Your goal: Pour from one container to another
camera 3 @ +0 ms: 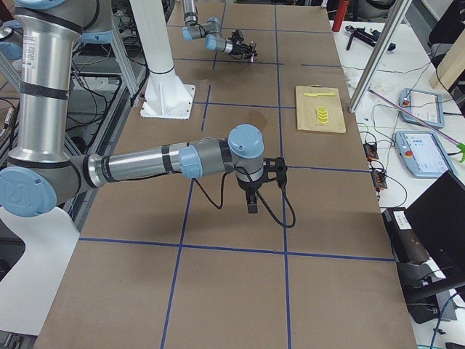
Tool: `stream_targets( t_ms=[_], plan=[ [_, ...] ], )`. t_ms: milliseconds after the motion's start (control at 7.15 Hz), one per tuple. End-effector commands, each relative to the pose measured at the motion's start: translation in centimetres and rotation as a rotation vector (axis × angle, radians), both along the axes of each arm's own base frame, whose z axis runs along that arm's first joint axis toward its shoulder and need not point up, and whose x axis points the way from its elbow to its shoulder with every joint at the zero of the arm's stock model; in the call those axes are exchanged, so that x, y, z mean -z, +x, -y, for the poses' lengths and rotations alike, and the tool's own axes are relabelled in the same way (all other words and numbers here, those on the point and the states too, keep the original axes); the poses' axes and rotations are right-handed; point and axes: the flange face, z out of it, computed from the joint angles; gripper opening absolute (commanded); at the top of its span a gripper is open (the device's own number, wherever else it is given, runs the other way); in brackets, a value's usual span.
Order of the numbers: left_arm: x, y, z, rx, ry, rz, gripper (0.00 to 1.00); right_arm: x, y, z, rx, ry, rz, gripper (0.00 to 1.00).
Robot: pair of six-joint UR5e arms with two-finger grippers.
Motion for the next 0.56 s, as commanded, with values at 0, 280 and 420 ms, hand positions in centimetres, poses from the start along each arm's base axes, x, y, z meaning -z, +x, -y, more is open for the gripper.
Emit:
stream_targets(
  t_ms=[0, 280, 420],
  plan=[
    [0.9, -0.5, 0.3, 0.008, 0.004, -0.021, 0.0, 0.1, 0.0, 0.0, 0.0, 0.001, 0.0, 1.0],
    [5.6, -2.0, 0.5, -0.011, 0.03, -0.061, 0.0, 2.5, -0.7, -0.3, -0.009, 0.035, -0.005, 1.0],
    [7.0, -2.5, 0.5, -0.014, 0.038, -0.077, 0.0, 5.8, -3.5, -1.5, -0.055, 0.006, -0.015, 1.0]
  ],
)
